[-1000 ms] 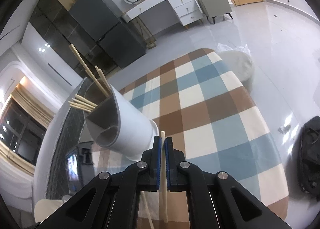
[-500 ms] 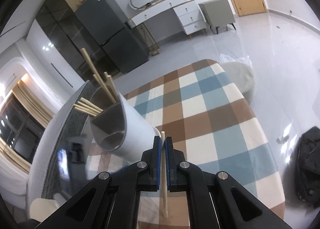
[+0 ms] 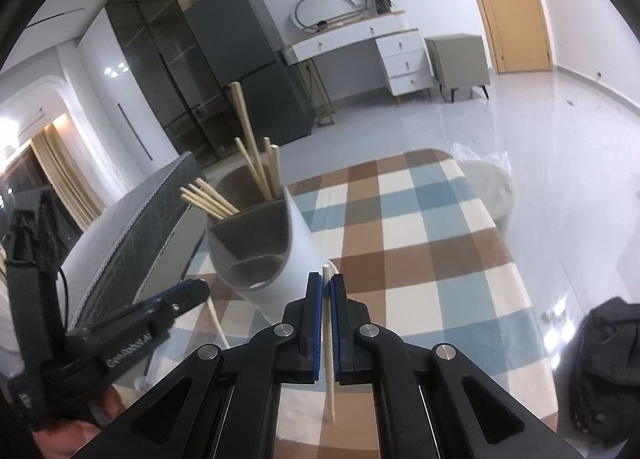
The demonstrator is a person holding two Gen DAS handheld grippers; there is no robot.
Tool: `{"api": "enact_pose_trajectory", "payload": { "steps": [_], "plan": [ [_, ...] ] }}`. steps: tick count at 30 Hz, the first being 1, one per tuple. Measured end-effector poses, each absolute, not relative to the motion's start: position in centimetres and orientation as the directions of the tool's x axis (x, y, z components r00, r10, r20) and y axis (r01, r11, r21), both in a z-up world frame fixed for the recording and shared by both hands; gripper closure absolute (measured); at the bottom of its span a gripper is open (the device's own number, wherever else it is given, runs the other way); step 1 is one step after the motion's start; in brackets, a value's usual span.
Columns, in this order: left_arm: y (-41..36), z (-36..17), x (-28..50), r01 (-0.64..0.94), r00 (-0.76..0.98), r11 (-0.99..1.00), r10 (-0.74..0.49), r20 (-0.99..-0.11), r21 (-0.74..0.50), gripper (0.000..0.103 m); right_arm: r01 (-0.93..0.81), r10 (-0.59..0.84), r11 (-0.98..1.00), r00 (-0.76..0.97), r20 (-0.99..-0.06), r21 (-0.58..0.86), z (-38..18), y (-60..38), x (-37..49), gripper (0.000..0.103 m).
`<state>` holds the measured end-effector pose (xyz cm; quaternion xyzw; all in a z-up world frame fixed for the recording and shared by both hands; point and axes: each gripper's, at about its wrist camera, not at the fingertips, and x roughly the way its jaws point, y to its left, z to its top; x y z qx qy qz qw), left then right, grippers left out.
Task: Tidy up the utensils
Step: 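Lift the held chopstick with the right gripper up toward the caddy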
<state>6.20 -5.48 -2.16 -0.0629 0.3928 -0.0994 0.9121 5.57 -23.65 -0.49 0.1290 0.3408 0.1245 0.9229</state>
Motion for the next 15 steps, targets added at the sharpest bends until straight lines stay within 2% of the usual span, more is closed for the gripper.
{"api": "enact_pose_trajectory", "payload": {
  "steps": [15],
  "plan": [
    [-2.2, -1.6, 6.2, 0.142, 0.689, 0.961, -0.269, -0.673, -0.239, 0.101, -0.152, 0.295, 0.945, 0.779, -0.553, 0.29, 0.4, -21.2, 2.7, 0.1]
  ]
}}
